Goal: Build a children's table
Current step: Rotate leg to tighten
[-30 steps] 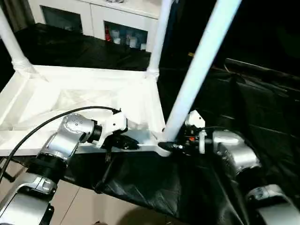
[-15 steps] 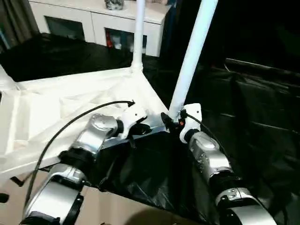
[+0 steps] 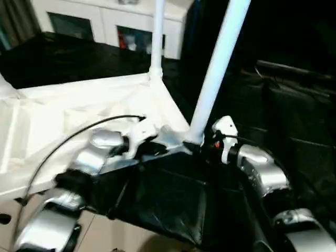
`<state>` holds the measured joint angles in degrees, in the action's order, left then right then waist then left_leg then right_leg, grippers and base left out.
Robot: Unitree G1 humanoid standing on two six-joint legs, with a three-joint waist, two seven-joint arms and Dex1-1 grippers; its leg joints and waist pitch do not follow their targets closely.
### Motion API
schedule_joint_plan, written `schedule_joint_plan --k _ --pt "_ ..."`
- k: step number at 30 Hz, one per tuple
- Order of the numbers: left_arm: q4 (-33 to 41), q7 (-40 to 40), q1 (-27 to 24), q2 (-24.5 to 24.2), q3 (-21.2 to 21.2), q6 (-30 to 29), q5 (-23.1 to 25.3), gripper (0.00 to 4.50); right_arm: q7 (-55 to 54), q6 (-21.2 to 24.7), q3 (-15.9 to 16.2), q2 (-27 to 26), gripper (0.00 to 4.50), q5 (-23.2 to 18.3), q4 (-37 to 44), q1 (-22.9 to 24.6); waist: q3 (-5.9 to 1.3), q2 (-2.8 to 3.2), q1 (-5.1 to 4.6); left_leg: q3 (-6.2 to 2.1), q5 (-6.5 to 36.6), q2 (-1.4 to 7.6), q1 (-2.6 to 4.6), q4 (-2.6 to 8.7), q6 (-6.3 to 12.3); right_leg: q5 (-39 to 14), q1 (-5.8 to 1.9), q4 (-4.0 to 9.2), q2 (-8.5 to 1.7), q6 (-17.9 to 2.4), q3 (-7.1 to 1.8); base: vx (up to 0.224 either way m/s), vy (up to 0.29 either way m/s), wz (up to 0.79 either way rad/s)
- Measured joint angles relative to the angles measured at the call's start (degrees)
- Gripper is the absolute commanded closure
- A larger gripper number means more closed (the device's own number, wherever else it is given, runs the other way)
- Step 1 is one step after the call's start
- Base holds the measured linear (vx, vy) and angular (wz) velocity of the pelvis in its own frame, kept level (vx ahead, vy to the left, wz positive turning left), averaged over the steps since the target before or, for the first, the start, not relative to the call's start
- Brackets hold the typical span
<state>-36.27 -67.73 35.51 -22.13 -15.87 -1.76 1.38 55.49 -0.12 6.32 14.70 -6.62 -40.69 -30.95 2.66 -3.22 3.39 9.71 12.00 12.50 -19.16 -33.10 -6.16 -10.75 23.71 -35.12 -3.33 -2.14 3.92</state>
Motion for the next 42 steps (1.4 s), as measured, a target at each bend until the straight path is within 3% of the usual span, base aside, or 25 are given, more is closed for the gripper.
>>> schedule_joint_plan --k 8,22,27,32,38,40,42 --pt "2.52 -6.58 -1.63 -3.49 -0.79 1.83 -1.1 4.5 11.43 2.3 3.77 2.45 0.52 -0.01 1.84 -0.68 0.03 -0.73 0.32 0.16 -0.03 0.11 0.03 -0.18 -0.04 -0.02 -0.04 -0.15 -0.05 -0.02 -0.05 0.0 0.0 0.0" --pt "6.09 -10.27 -3.13 -5.31 -0.85 -0.94 -2.31 4.5 15.76 5.27 4.72 2.78 1.66 -0.56 3.95 0.01 0.02 -0.96 0.35 0.17 -0.06 0.18 0.04 -0.21 -0.09 -0.02 -0.05 -0.21 -0.02 -0.02 -0.03 0.0 0.0 0.0" --pt "3.01 -5.92 -1.55 -2.8 -0.54 -2.52 -0.95 4.5 4.81 5.25 0.63 -1.62 1.74 -1.25 5.03 3.71 -0.08 -0.99 0.15 0.15 0.04 0.19 0.41 -0.22 -0.45 0.02 -0.46 -0.15 -0.02 0.03 -0.04 0.0 0.0 0.0" --pt "-1.82 5.47 1.92 3.12 -0.04 -5.96 2.76 4.5 -17.9 3.65 -5.8 -9.7 1.75 -0.88 0.16 2.91 -0.12 -1.06 -0.27 0.0 0.01 0.16 0.81 -0.23 -0.5 -0.17 -0.75 0.12 -0.06 0.44 -0.08 0.0 0.0 0.0" --pt "-4.39 13.45 3.42 8.6 0.25 -8.53 3.27 4.5 -34.72 1.78 -8.75 -14.46 1.75 0.62 -2.4 1.37 -0.2 -1.15 -0.47 -0.03 0.01 0.04 0.87 -0.19 -0.49 -0.17 -0.77 0.21 -0.11 0.44 -0.12 0.0 0.0 0.0" --pt "-4.59 14.51 3.61 9.12 0.28 -8.54 3.55 4.5 -37.09 1.19 -9.25 -15.31 1.19 0.89 -2.4 1.38 -0.22 -1.14 -0.38 -0.03 0.01 0.03 0.86 -0.14 -0.49 -0.15 -0.77 0.18 -0.11 0.46 -0.12 0.0 0.0 0.0" --pt "-4.6 14.54 3.79 9.27 0.27 -8.35 4.02 4.5 -36.8 1.06 -9.85 -15.56 0.98 0.67 -2.3 1.39 -0.22 -1.12 -0.3 -0.03 0.01 0.03 0.84 -0.07 -0.49 -0.13 -0.76 0.17 -0.1 0.47 -0.12 0.0 0.0 0.0"
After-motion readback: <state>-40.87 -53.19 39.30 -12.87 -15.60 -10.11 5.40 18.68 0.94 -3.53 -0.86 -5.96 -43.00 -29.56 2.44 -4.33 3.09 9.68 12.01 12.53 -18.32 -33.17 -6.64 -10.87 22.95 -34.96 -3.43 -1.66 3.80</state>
